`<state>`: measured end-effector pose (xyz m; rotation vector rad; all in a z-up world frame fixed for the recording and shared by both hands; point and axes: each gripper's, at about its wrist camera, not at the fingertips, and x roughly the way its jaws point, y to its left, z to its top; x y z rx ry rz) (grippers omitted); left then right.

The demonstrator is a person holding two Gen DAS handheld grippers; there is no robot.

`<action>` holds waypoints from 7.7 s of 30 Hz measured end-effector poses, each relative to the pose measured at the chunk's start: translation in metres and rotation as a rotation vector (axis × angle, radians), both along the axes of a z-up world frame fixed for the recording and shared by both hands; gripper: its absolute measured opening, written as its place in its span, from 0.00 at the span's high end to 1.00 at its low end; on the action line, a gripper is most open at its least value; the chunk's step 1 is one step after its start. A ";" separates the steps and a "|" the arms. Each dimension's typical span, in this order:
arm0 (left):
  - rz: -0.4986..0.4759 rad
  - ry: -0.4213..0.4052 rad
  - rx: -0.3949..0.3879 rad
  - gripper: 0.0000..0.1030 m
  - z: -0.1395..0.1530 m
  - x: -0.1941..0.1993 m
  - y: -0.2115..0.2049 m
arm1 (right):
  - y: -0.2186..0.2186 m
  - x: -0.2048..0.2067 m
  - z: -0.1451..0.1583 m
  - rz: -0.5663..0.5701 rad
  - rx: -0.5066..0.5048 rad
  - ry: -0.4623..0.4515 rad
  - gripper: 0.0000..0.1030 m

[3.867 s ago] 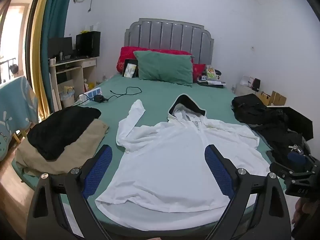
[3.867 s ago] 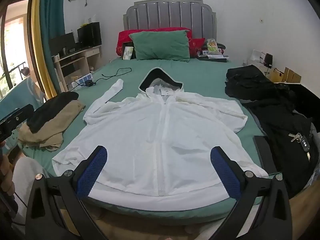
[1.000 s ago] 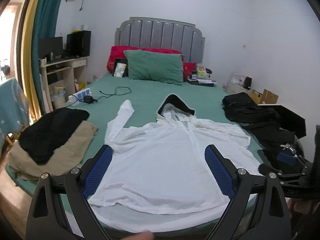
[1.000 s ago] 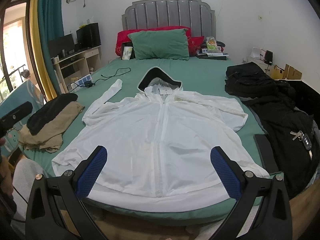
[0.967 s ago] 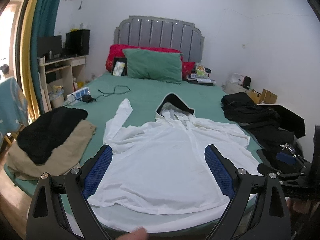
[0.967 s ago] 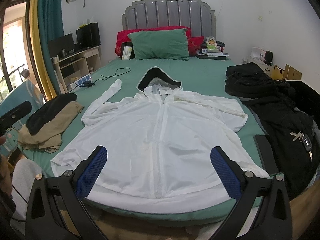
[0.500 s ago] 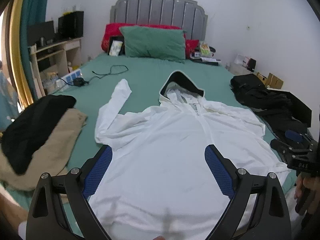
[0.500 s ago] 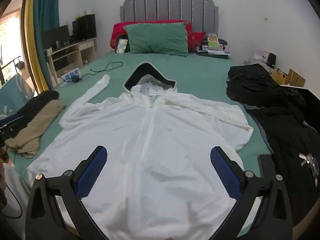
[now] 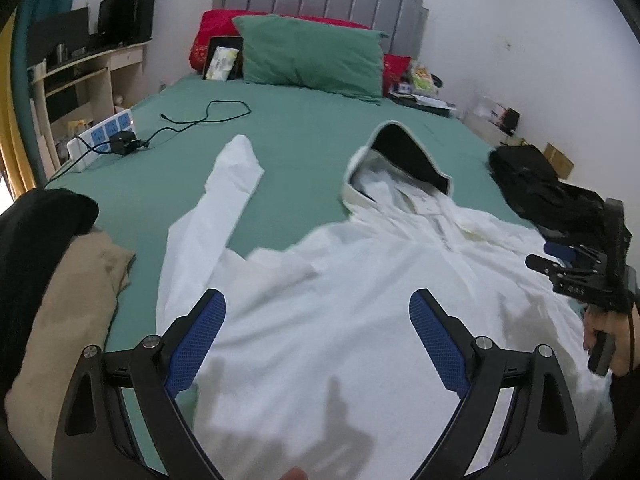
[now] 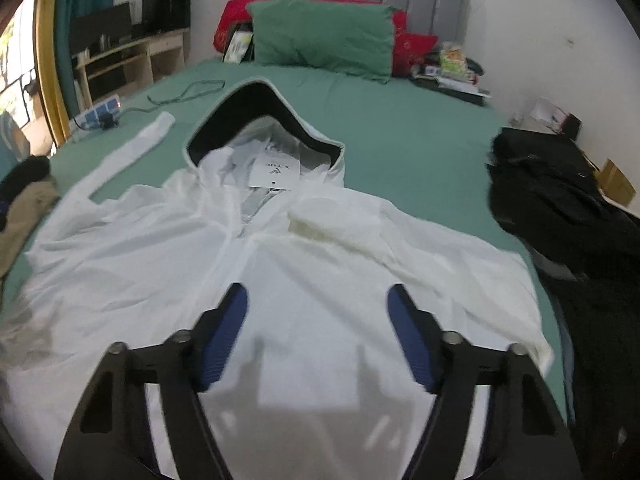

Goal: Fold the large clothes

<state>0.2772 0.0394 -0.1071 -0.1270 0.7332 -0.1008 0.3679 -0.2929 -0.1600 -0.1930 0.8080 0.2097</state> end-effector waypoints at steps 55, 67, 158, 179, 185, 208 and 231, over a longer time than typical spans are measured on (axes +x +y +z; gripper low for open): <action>0.146 0.141 0.003 0.08 -0.049 0.206 0.095 | 0.126 -0.028 -0.009 0.322 0.072 0.062 0.27; 0.198 0.284 0.166 0.96 -0.078 0.285 0.063 | 0.007 -0.016 -0.006 0.161 0.053 -0.018 0.27; -0.039 0.284 0.011 0.99 -0.100 0.096 0.033 | -0.108 0.052 -0.045 -0.272 0.437 0.288 0.97; 0.044 0.295 -0.037 0.67 -0.087 0.099 0.071 | -0.121 -0.037 -0.049 -0.358 0.210 0.189 0.39; 0.087 0.198 -0.072 0.56 -0.058 0.101 0.091 | -0.084 -0.011 0.004 -0.240 0.055 0.022 0.39; 0.237 0.183 -0.096 0.56 -0.056 0.138 0.150 | 0.129 0.171 -0.007 0.301 -0.357 -0.085 0.97; 0.169 0.155 -0.076 0.56 -0.045 0.136 0.127 | 0.050 0.118 -0.012 0.405 -0.071 0.230 0.33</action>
